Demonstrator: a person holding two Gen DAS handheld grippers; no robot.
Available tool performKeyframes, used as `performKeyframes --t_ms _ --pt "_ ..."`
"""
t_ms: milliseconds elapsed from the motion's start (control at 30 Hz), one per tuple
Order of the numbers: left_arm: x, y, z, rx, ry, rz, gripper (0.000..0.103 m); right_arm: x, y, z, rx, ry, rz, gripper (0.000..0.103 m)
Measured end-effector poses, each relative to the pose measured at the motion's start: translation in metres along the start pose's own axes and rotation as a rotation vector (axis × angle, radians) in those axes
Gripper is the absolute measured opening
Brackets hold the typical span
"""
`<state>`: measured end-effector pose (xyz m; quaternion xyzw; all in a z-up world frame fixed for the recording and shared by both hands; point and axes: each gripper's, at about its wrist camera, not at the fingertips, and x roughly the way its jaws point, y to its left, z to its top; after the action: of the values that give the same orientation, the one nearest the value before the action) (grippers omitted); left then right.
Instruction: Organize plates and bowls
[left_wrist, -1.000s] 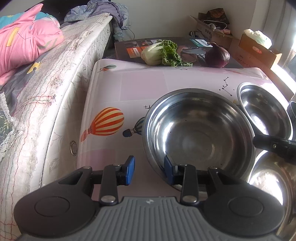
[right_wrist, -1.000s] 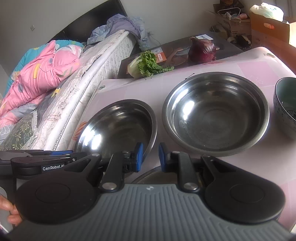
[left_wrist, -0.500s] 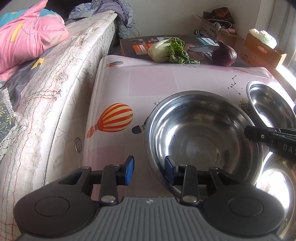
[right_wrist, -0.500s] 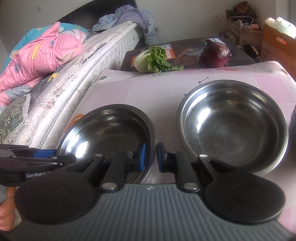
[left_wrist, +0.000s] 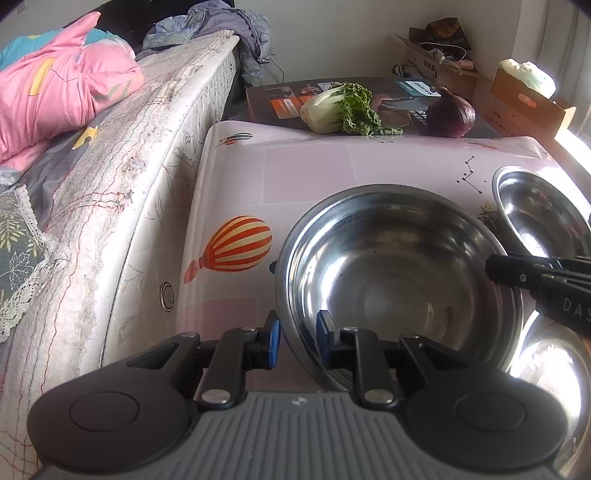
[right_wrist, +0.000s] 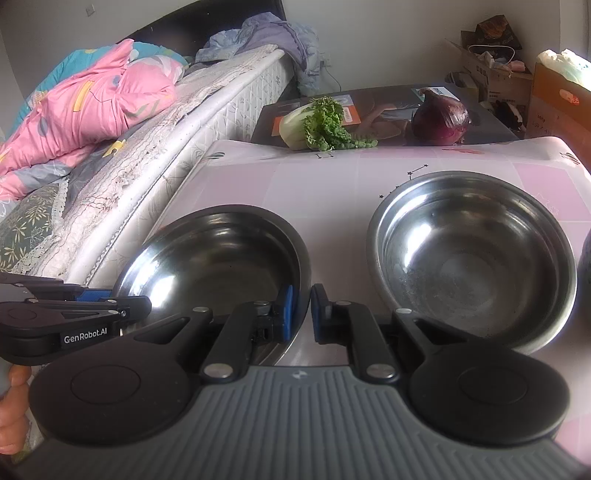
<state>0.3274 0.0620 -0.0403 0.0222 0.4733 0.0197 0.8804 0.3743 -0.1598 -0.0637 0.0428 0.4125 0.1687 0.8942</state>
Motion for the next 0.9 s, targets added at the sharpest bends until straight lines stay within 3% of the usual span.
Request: performKeyframes --t_ms 900 --pt "-0.061 -0.025 0.019 0.037 -0.121 -0.036 0.022 -0.075 -0.012 0.012 0.039 -0.113 -0.008 0.010"
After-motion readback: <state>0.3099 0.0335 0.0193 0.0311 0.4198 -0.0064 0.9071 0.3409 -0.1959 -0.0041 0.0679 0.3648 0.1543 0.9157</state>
